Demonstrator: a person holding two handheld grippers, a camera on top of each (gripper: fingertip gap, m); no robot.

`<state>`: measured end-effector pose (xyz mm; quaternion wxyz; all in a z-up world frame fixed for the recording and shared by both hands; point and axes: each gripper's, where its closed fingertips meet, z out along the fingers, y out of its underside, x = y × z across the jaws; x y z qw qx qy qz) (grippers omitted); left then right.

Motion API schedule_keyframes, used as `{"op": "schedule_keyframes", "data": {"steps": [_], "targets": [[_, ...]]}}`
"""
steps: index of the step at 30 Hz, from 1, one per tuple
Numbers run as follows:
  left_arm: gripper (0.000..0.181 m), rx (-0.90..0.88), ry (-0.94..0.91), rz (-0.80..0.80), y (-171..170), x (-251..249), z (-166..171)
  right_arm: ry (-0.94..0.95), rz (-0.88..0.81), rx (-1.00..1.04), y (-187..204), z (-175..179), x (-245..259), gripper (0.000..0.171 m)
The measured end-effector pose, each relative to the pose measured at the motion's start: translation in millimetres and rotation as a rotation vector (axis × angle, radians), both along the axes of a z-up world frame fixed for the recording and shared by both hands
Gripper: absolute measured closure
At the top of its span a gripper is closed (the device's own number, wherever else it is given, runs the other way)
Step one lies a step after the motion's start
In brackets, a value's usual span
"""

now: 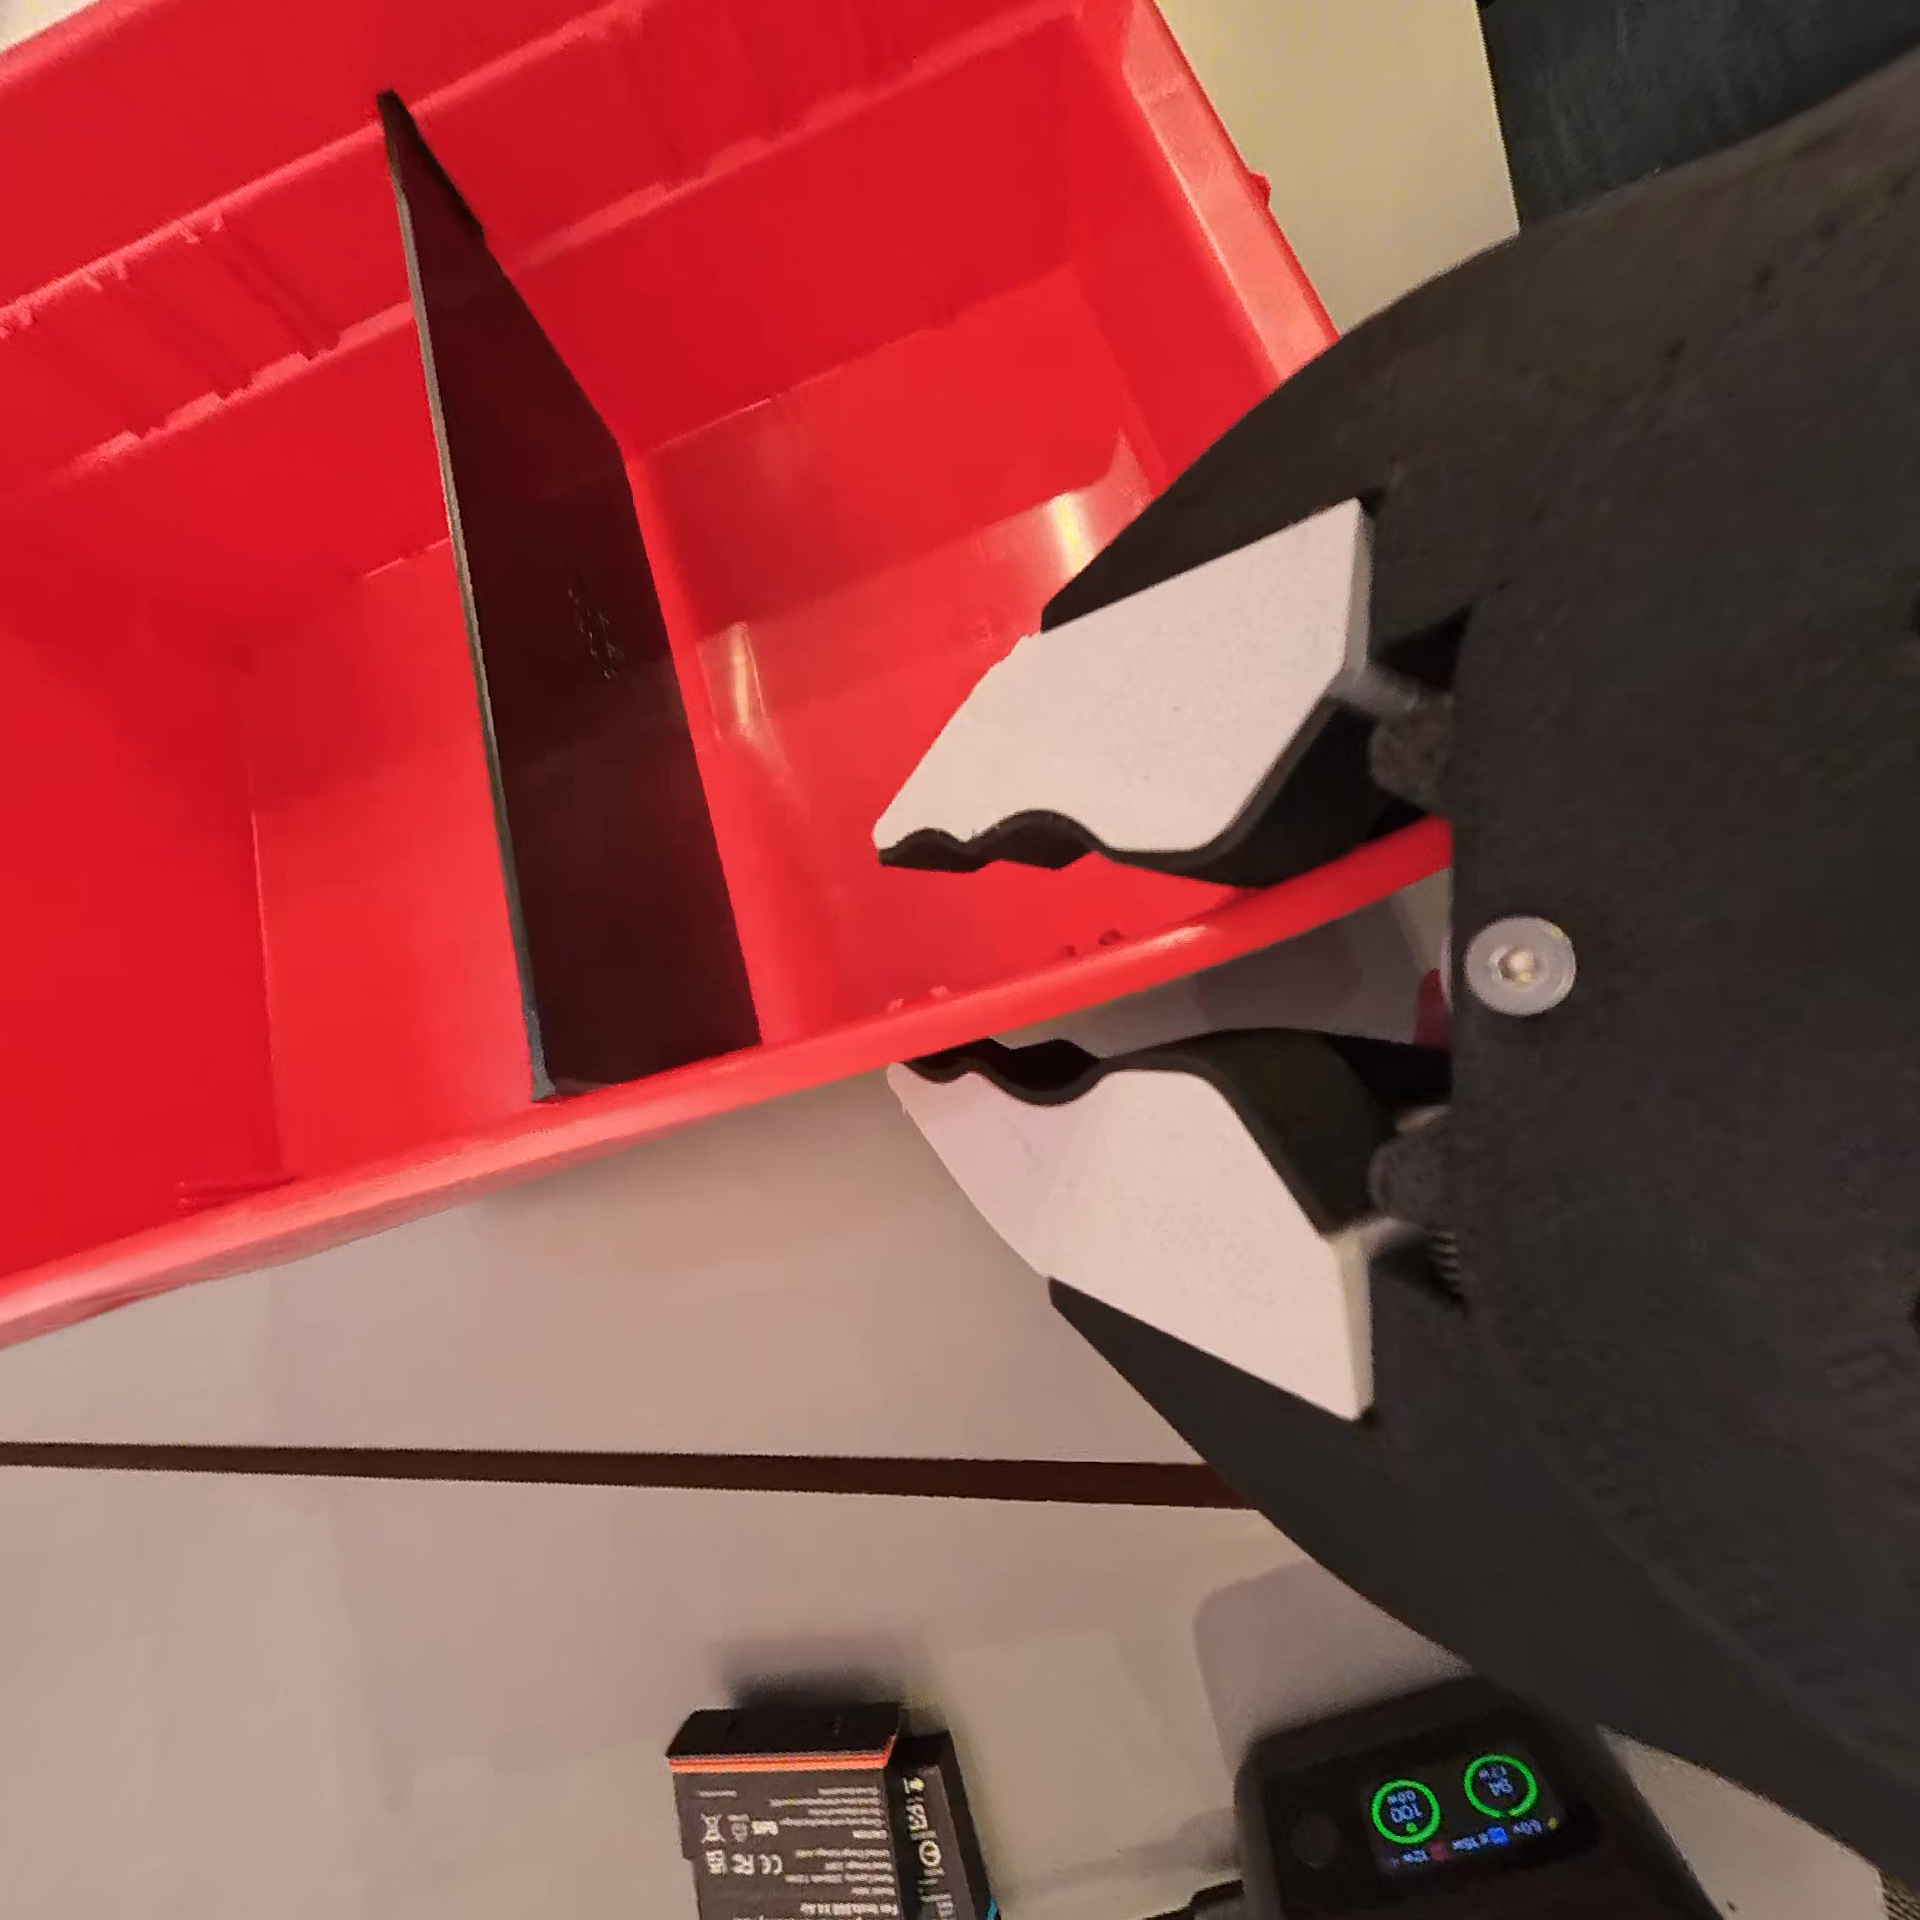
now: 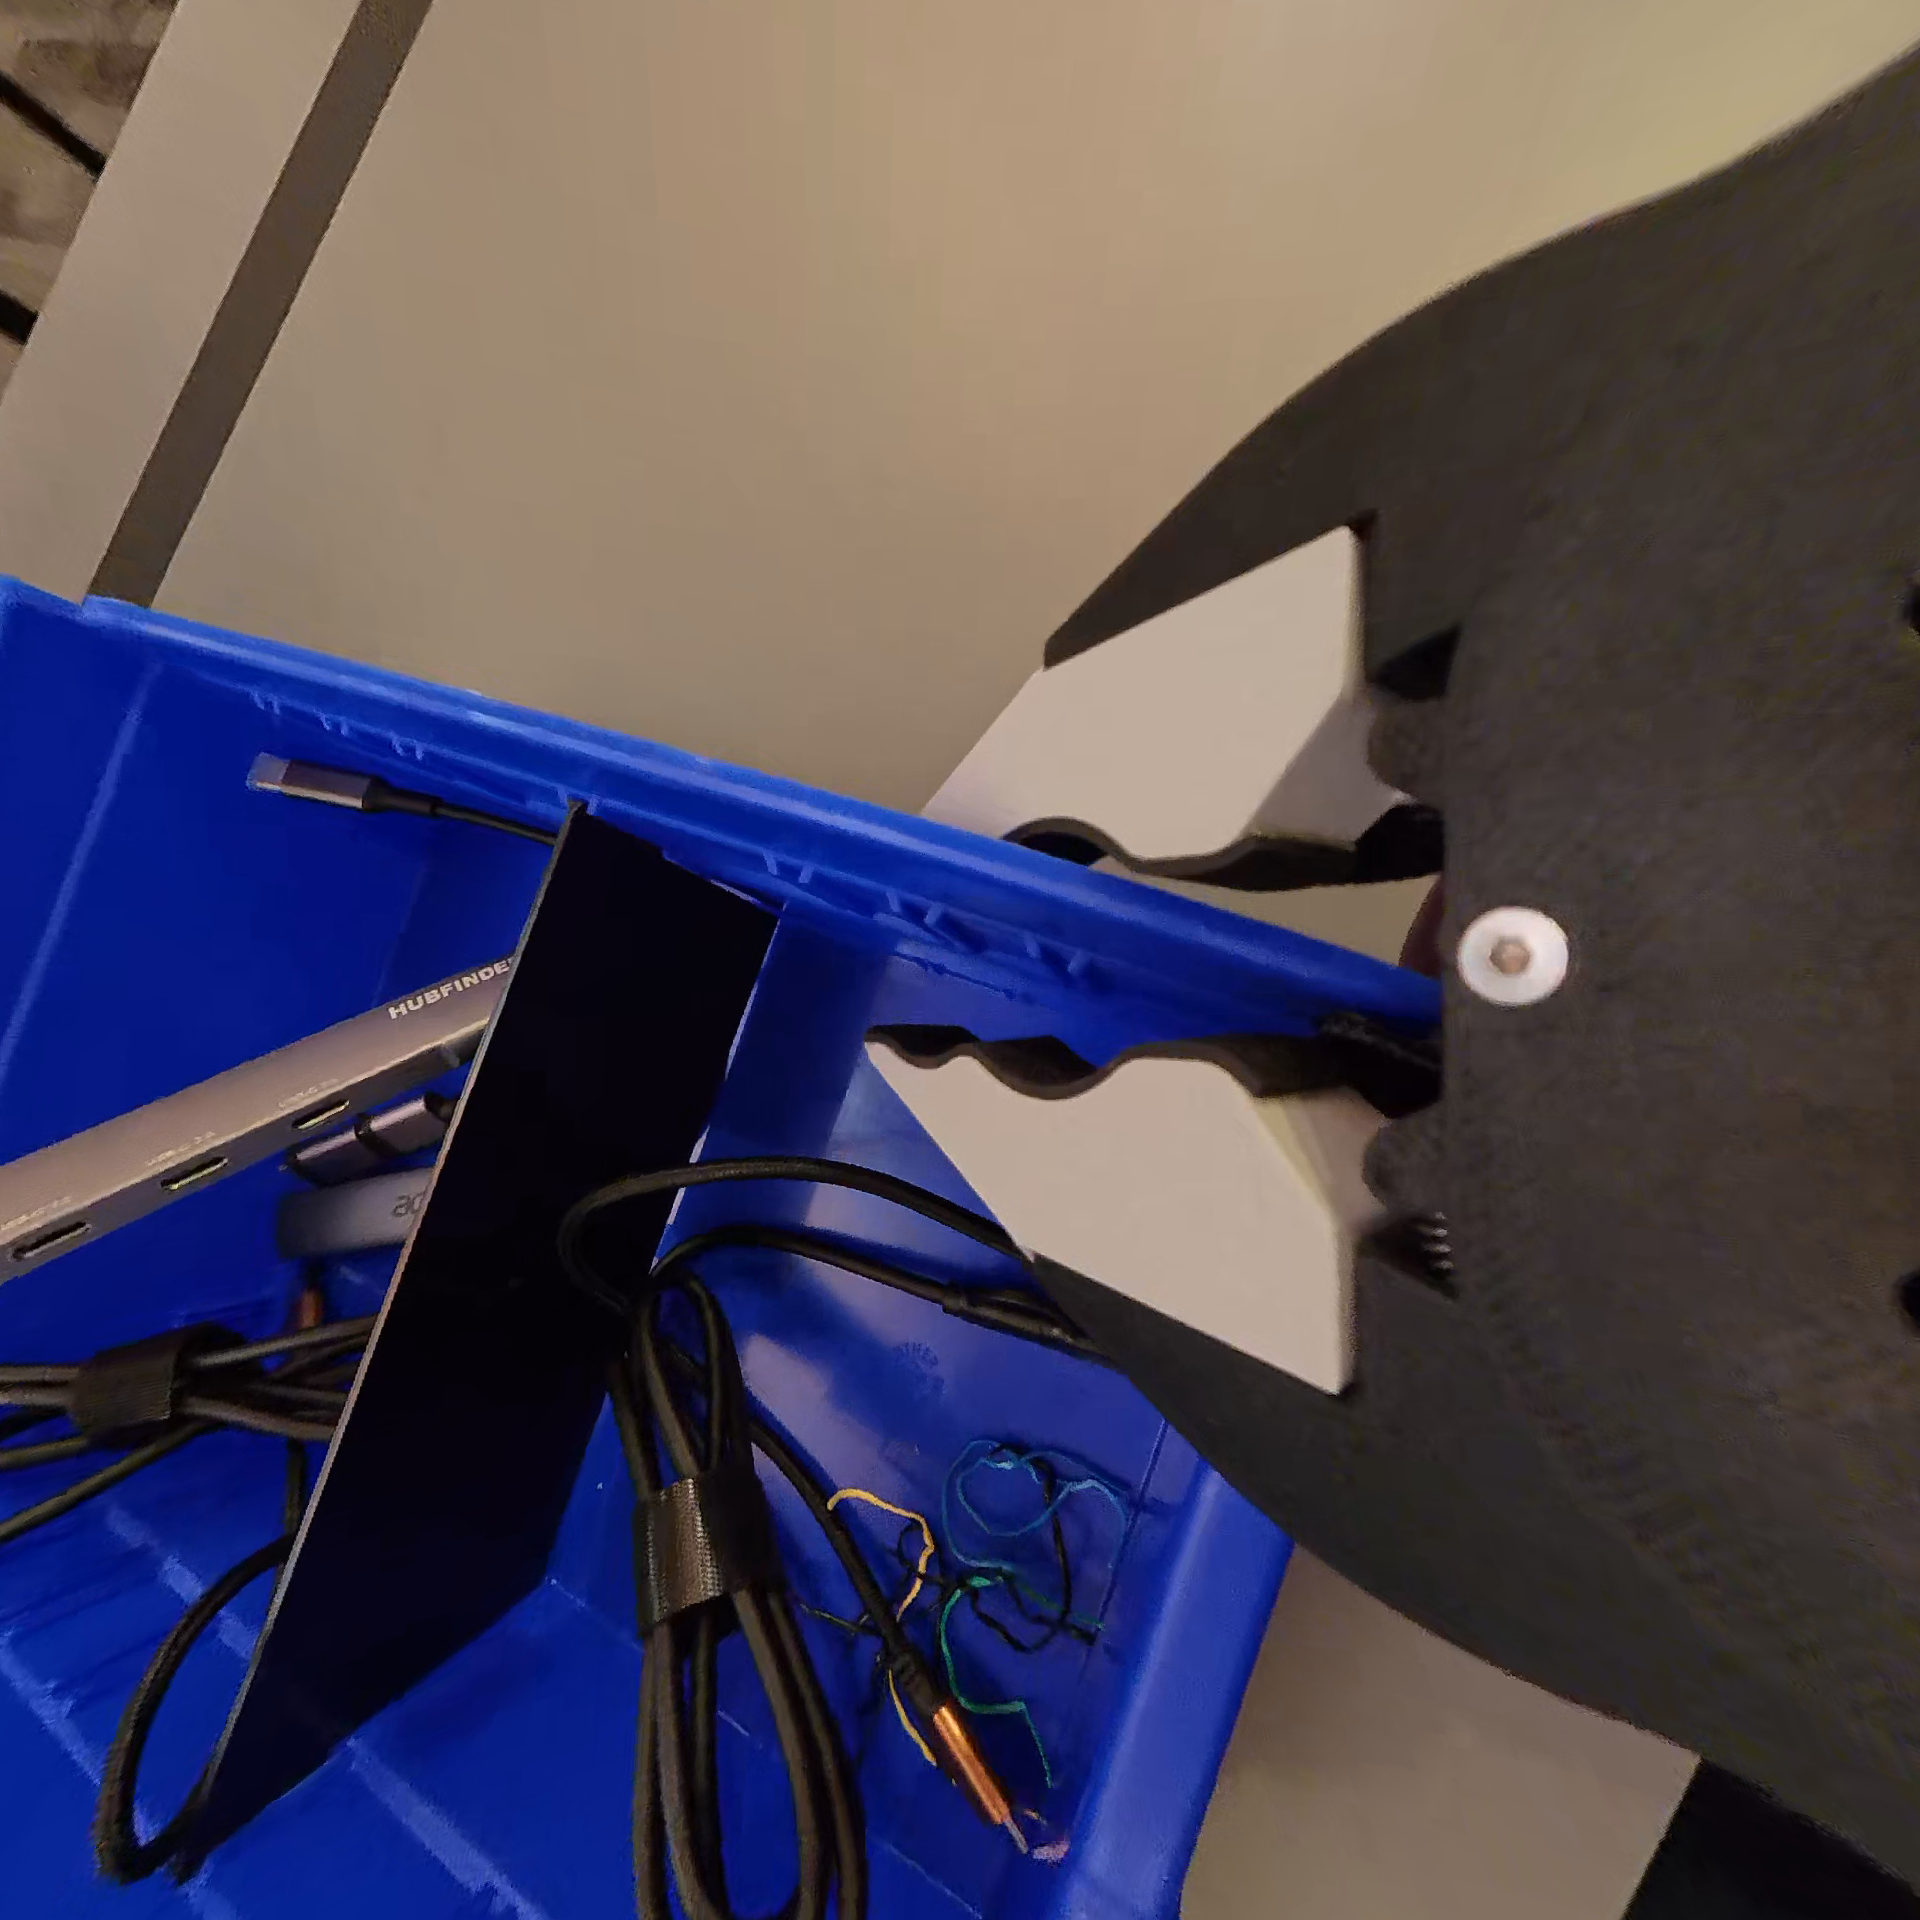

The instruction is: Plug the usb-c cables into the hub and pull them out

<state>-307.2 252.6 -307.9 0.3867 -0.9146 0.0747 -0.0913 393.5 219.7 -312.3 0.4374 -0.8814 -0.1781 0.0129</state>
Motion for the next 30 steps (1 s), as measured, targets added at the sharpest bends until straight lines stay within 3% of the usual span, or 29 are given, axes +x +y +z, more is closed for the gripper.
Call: {"op": "schedule_keyframes", "data": {"steps": [1,10,21,30], "targets": [[0.151,0.007,-0.002,-0.003,0,2,2,0.001,0.018,0.004,3,0,-11,0.148],[0.151,0.112,-0.148,0.004,4,13,38,0.037,0.154,0.038,21,2,-114,0.131],[0.150,0.227,-0.188,0.005,2,15,81,0.113,0.249,0.045,29,4,-237,0.107],[0.150,0.353,-0.353,-0.042,-5,36,135,0.279,0.319,0.019,28,9,-330,0.089]]}}
